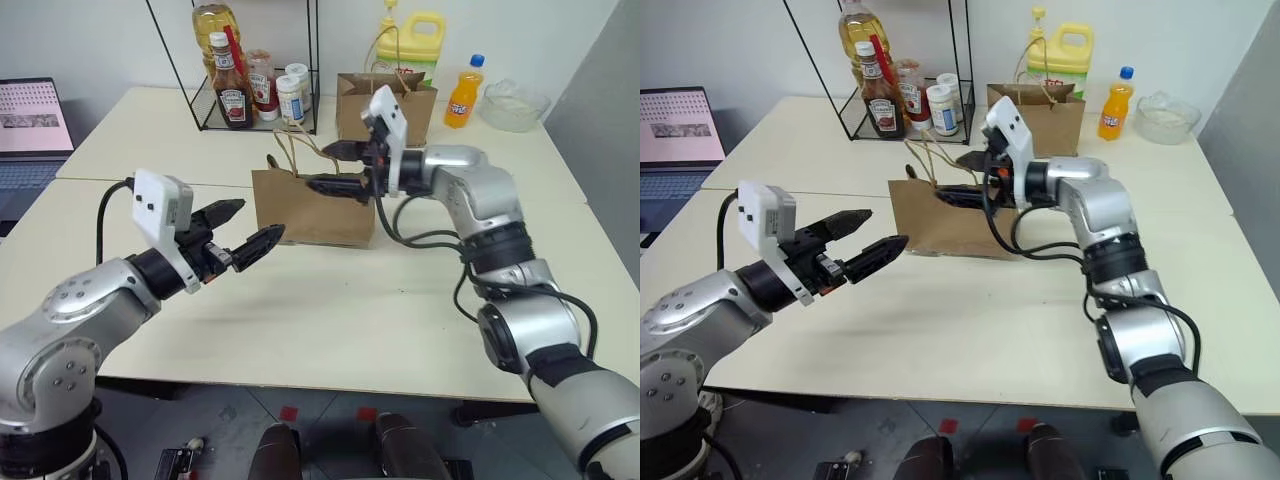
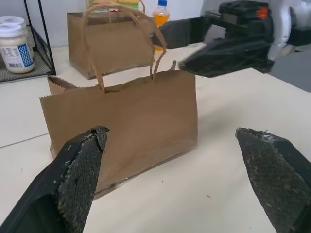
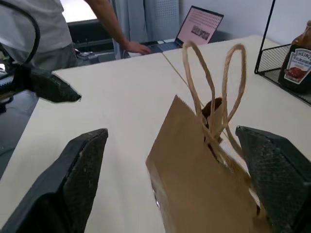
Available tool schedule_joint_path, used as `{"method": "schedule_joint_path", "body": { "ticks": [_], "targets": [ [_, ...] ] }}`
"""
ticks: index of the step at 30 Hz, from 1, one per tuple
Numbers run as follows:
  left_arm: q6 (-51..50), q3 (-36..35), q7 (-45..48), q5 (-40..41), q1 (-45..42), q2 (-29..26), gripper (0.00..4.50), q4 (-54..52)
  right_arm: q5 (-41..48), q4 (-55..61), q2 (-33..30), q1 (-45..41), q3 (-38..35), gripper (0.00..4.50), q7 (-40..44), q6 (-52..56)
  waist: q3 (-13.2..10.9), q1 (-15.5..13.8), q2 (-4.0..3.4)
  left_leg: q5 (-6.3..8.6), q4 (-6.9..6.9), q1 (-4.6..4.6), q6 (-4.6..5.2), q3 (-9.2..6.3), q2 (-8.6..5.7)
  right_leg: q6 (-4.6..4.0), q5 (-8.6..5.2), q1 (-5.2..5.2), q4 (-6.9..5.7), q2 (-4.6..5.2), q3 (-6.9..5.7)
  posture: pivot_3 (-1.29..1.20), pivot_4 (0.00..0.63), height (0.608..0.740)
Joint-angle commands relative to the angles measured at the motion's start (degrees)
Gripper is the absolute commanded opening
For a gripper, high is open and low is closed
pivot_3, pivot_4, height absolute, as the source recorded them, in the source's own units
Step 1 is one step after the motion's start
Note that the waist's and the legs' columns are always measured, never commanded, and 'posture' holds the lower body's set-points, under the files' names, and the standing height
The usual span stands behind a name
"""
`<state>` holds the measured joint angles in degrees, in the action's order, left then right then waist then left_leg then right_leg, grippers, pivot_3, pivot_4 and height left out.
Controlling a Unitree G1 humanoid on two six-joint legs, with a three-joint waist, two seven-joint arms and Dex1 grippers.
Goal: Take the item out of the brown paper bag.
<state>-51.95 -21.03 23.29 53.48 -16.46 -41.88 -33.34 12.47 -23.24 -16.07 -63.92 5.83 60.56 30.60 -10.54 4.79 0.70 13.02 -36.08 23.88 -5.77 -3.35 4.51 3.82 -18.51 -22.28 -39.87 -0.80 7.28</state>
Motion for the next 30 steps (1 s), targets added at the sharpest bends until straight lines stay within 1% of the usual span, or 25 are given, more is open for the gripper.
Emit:
{"method": "schedule_joint_path", "body": {
  "ticks": [1,6,11,13,16,18,19,21,24,27,30],
  "targets": [
    [2.99,1.18,3.67,-2.37,-2.37,-2.21,4.50,2.58,0.82,9.18,-3.00,1.61,0.27,4.45,0.36,1.18,0.00,0.05,0.00,0.00,0.00,0.00,0.00,0.00,0.00,0.00,0.00,0.00,0.02,0.00,0.00,0.00,0.150,0.740],
    [4.80,2.86,8.51,-4.95,-6.30,-4.75,4.50,8.21,1.62,15.07,-5.71,3.73,-1.17,4.45,-2.70,3.71,0.00,0.15,0.00,0.00,0.01,-0.01,0.01,0.00,0.02,-0.05,-0.03,-0.01,0.01,-0.02,0.00,0.00,0.150,0.740],
    [7.01,4.46,13.62,-8.59,-9.82,-7.79,4.50,13.98,-1.03,17.70,-8.40,7.15,-2.15,4.45,-8.12,1.05,-0.01,0.01,0.01,0.00,0.01,0.00,0.01,0.00,0.01,-0.06,-0.04,-0.01,0.02,-0.01,0.00,0.00,0.150,0.740],
    [7.95,4.06,15.38,-10.13,-11.03,-9.52,4.50,16.75,-0.70,20.35,-9.80,9.45,-2.88,4.45,-9.54,1.31,-0.01,0.00,0.01,0.00,0.01,0.01,0.01,0.00,0.01,-0.07,-0.04,-0.02,0.03,-0.02,-0.01,0.00,0.150,0.740],
    [9.96,4.55,18.54,-13.76,-12.51,-12.99,4.50,22.14,1.20,27.51,-11.01,14.43,-5.08,4.45,-12.84,5.04,-0.02,-0.02,0.02,0.01,0.03,0.02,0.02,-0.02,0.02,-0.18,-0.11,-0.03,0.01,-0.03,-0.03,0.00,0.150,0.740],
    [13.78,6.04,18.65,-18.48,-14.68,-14.10,4.50,27.59,1.82,34.54,-10.37,19.84,-6.70,4.45,-16.87,7.36,-0.01,-0.08,0.02,0.01,0.05,0.02,0.02,-0.03,0.02,-0.24,-0.15,-0.03,0.00,-0.03,-0.04,0.00,0.150,0.740],
    [15.97,6.97,17.72,-21.05,-16.58,-13.78,4.50,30.79,2.18,38.03,-9.41,22.72,-7.67,4.45,-19.32,8.75,-0.01,-0.17,0.02,0.01,0.07,0.01,0.02,-0.07,0.02,-0.27,-0.17,-0.03,-0.03,-0.03,-0.07,0.00,0.150,0.740],
    [21.26,9.53,15.19,-26.79,-22.06,-11.82,4.50,38.71,3.22,44.50,-5.51,28.41,-9.76,4.45,-25.67,12.83,0.00,-0.36,0.05,0.00,0.08,0.01,0.02,-0.12,0.02,-0.30,-0.19,-0.02,-0.03,-0.05,-0.11,0.00,0.150,0.740],
    [29.78,14.26,14.00,-34.03,-31.67,-7.01,4.50,51.56,2.69,51.77,-1.75,35.60,-8.44,4.45,-31.52,14.64,-0.01,-1.01,0.06,0.00,0.04,0.04,0.01,-0.15,-0.01,-0.31,-0.20,-0.01,-0.05,-0.07,-0.12,0.00,0.150,0.740],
    [40.01,18.99,13.22,-41.50,-41.67,-1.82,4.50,66.40,2.09,55.43,1.17,39.83,-6.67,4.45,-35.77,15.30,0.00,-1.72,0.07,-0.02,-0.01,0.06,-0.02,-0.13,-0.03,-0.31,-0.19,-0.01,-0.02,-0.06,-0.12,0.00,0.150,0.740],
    [48.82,22.11,10.98,-47.59,-51.11,2.86,4.50,81.47,1.68,57.34,2.18,43.16,-5.05,4.45,-38.11,14.86,0.01,-1.97,0.13,-0.02,0.02,0.10,-0.02,-0.14,-0.03,-0.31,-0.19,-0.02,-0.03,-0.06,-0.12,0.00,0.150,0.740]
  ]
}}
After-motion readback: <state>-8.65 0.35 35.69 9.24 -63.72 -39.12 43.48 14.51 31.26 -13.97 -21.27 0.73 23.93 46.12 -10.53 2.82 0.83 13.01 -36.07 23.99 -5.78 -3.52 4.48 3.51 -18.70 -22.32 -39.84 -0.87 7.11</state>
